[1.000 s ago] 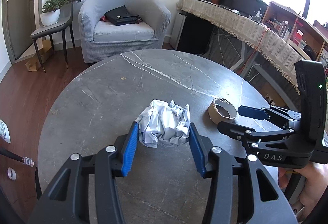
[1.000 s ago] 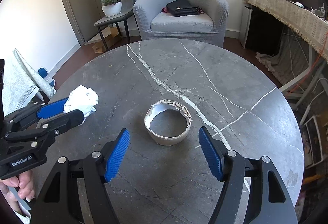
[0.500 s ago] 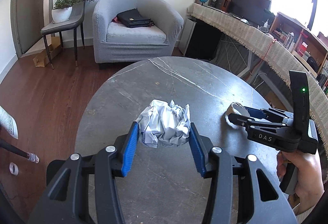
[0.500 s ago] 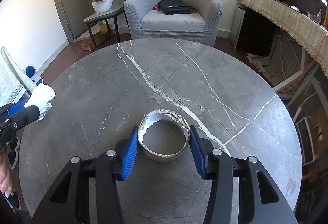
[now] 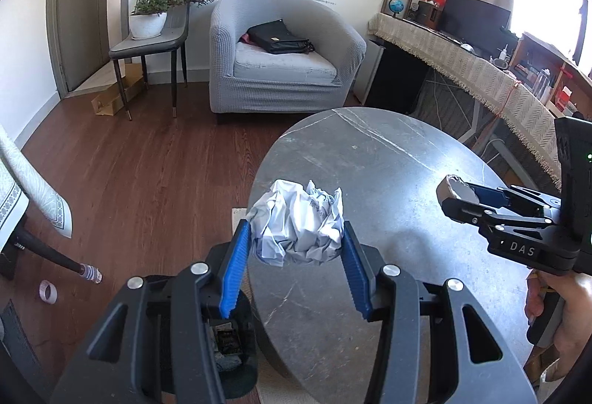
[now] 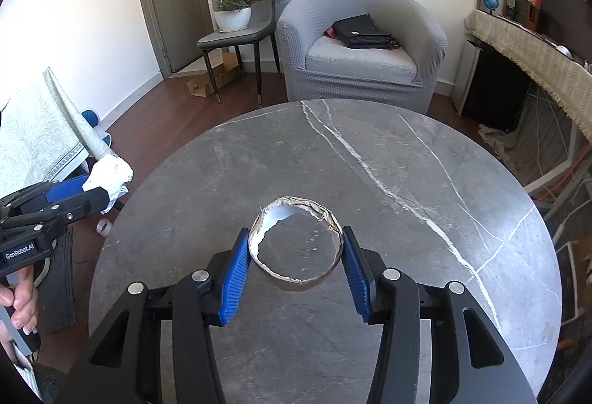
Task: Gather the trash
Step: 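Grasp the brown cardboard tape roll with the right tool, then carry the paper ball in the left tool and tape roll in the right tool to the bin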
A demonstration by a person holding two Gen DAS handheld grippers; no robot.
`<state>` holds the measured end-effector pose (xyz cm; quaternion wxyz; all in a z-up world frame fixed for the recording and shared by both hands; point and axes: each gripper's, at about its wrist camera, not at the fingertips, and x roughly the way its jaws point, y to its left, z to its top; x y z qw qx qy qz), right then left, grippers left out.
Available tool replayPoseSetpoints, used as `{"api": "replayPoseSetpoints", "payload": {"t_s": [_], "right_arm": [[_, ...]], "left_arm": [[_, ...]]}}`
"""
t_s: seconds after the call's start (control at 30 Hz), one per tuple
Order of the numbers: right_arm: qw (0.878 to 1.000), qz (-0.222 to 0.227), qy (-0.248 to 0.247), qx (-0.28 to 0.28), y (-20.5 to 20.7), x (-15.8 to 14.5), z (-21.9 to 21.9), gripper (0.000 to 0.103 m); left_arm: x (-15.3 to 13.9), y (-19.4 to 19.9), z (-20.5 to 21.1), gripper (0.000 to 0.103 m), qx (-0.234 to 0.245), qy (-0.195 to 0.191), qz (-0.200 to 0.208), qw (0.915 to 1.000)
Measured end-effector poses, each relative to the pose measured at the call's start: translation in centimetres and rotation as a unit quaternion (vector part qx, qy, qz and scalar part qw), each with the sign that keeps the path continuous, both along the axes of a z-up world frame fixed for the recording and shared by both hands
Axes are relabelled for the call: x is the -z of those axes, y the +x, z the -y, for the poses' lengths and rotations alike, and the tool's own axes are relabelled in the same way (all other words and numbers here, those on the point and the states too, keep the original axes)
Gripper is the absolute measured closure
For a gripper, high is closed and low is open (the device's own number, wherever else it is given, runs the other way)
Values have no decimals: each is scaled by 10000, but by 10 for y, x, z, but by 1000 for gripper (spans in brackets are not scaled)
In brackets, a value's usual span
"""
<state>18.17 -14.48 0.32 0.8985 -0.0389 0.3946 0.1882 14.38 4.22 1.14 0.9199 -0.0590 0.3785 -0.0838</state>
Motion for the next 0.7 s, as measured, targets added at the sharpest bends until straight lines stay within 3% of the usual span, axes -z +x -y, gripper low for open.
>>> {"api": "replayPoseSetpoints", "payload": {"t_s": [0.7], "right_arm": [[9951,181,128,-968,-53,-14,-97,54]], "left_arm": [[21,-53,-76,52,-461,178,-288,9984]]}}
